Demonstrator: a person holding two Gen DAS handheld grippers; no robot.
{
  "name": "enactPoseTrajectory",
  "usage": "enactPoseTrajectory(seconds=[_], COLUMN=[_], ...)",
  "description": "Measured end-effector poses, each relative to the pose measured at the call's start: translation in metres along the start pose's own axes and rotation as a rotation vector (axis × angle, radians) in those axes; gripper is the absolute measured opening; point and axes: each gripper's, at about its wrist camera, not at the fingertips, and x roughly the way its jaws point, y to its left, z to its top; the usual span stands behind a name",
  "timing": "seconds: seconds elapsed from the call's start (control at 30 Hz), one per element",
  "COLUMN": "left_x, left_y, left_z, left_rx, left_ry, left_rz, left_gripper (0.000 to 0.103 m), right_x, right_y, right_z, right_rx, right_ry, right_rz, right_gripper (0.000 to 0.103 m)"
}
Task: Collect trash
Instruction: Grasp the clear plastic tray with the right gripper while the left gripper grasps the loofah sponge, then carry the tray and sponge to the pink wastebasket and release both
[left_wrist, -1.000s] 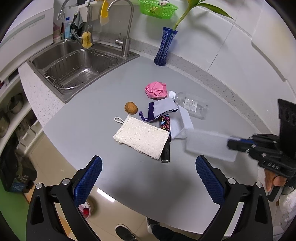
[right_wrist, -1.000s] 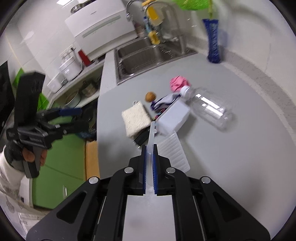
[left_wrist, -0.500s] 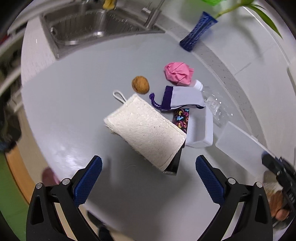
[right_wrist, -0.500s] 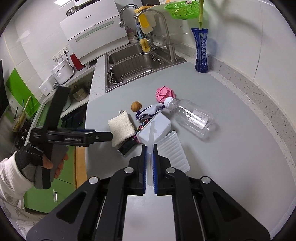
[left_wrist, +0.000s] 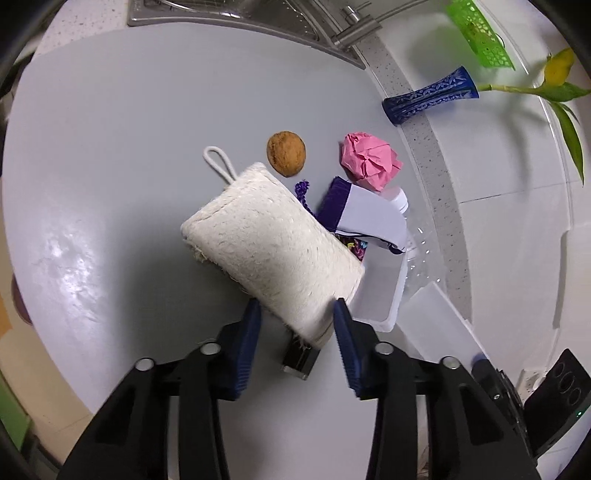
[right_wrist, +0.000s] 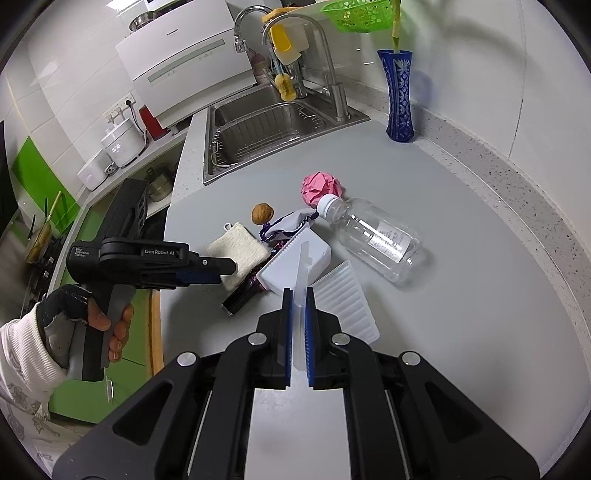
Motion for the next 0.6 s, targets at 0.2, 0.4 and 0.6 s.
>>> enactPoseTrajectory(seconds=[0.2, 0.4, 0.6], left_x=[-0.007, -0.020, -0.031], left_y=[-0.007, -0.024, -0.043], left_z=[0.004, 0.009, 0.010], left_rx=[0.007, 0.100, 0.226], left_ry=[-0.044, -0.070, -0.101], left_rz=[-0.031, -0.014, 0.045], left_gripper=[0.016, 0.010, 0.010], right_x=[0.001, 0.001, -0.003], right_y=[-0.004, -0.004, -0.002], right_z=[-0.001, 0.000, 0.001], right_rx=[0.008, 0.011, 0.017], right_ry=[0.000, -0.008, -0.019], right_rz=[-0.007, -0.006, -0.016], right_gripper=[0.005, 0.005, 0.005])
